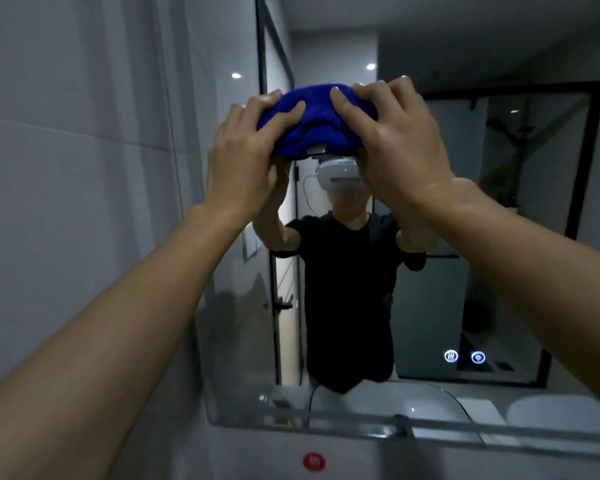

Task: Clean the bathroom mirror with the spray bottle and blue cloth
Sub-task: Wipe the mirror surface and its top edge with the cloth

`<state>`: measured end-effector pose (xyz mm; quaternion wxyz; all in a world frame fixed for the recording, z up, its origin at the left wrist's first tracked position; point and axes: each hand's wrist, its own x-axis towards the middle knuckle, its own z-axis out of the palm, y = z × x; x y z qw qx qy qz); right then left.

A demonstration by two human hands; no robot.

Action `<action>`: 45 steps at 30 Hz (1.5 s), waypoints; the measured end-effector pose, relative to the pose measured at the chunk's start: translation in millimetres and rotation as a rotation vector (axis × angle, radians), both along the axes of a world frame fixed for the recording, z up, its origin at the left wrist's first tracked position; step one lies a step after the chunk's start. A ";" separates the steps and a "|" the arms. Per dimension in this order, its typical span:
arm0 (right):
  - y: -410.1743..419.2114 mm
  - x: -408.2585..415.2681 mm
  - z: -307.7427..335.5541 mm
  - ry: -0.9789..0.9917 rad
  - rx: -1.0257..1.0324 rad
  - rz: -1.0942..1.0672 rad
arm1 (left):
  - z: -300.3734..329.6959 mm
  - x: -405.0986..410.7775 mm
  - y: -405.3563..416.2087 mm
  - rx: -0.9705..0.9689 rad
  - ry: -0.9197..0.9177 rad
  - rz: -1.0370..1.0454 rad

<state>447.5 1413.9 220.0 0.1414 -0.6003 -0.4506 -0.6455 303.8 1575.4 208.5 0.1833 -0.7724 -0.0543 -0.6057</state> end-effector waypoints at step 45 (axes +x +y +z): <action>-54.4 -14.8 -326.4 0.312 -0.479 0.050 | -312.6 -35.4 -34.4 -0.187 0.665 0.027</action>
